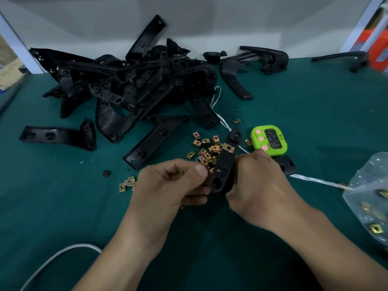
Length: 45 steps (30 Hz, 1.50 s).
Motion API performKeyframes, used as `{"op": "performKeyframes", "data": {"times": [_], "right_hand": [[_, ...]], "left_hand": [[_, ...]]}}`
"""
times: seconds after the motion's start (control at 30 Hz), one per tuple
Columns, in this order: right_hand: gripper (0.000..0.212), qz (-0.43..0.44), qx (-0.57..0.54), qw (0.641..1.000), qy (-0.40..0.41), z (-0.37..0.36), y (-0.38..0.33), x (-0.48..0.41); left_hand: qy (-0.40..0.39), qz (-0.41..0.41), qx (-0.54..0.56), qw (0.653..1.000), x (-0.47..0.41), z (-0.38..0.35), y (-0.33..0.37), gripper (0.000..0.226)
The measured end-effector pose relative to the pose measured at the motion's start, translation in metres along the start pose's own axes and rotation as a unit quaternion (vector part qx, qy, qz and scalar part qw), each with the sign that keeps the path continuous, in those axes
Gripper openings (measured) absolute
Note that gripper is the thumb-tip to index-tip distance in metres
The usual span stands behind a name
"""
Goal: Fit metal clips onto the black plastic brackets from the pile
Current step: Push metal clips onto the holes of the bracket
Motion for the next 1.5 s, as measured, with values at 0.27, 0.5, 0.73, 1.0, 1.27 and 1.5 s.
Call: {"op": "performKeyframes", "data": {"times": [0.27, 0.5, 0.73, 1.0, 1.27, 1.5], "right_hand": [[0.047, 0.018, 0.107, 0.994, 0.002, -0.003, -0.003, -0.003], [0.030, 0.003, 0.099, 0.995, -0.016, -0.005, -0.001, -0.004], [0.027, -0.022, 0.101, 0.995, -0.011, -0.004, 0.002, -0.002], [0.033, -0.020, 0.113, 0.993, -0.017, -0.002, -0.001, -0.002], [0.044, -0.038, 0.166, 0.985, -0.021, 0.001, -0.008, 0.001], [0.029, -0.034, 0.207, 0.977, -0.036, 0.007, -0.007, 0.001]], "left_hand": [[0.003, -0.018, -0.020, 1.000, -0.002, -0.003, 0.002, 0.027], [-0.002, -0.013, -0.022, 1.000, 0.000, -0.005, 0.007, 0.028], [0.016, -0.006, 0.008, 1.000, -0.001, -0.003, 0.004, 0.027], [0.013, -0.006, -0.008, 1.000, 0.000, -0.002, 0.007, 0.032], [0.028, -0.011, -0.051, 0.998, 0.003, 0.001, 0.013, 0.030], [0.070, 0.007, -0.046, 0.996, 0.004, -0.002, 0.010, 0.030]]}}
Point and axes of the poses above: each hand's wrist, its own x-axis away from the middle knuckle, its own z-axis out of the back of the hand, y = z × x, the point moved 3 cm from there along -x, towards the middle knuckle, and after that the axes turned 5 degrees about -z, right-handed, at the moved point
